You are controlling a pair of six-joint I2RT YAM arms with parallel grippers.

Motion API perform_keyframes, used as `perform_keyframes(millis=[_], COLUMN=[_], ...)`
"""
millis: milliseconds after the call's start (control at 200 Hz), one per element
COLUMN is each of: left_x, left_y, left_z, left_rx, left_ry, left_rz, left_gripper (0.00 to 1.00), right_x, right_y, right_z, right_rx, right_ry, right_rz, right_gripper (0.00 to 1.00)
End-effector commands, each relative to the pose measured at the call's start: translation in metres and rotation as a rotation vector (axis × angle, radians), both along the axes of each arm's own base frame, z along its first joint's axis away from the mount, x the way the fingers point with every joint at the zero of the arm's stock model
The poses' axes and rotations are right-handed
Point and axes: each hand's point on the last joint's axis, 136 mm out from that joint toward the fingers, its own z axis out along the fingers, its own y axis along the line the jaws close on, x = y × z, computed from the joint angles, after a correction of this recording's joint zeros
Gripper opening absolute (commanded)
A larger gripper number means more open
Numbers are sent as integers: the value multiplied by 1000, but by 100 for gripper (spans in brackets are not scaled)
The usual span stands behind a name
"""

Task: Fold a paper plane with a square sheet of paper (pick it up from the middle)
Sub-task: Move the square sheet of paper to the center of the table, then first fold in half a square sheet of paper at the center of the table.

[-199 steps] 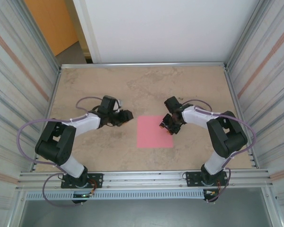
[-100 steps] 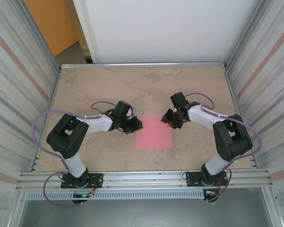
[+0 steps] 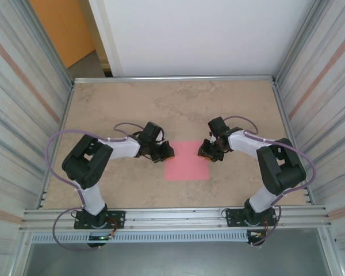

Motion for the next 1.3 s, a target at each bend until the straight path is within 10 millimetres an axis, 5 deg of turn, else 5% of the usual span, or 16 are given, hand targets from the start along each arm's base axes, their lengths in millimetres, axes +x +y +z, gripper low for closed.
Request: perform_keyframes(millis=[0, 371, 712, 1017, 1293], left_x=[-4, -10, -5, -4, -1], left_y=[3, 7, 1, 20, 21], left_z=[-11, -28, -19, -16, -14], left_rx=[35, 52, -17, 67, 70], left_ry=[23, 57, 18, 1, -11], left_rz=[-1, 7, 34, 54, 50], left_gripper=[13, 12, 14, 15, 16], right_x=[-12, -12, -6, 1, 2], right_y=[-1, 11, 20, -11, 26], right_z=[-11, -22, -17, 17, 16], right_rx=[-17, -21, 3, -111, 22], right_ry=[36, 52, 29, -90, -66], right_rz=[42, 70, 62, 16, 122], right_gripper=[32, 30, 30, 38, 36])
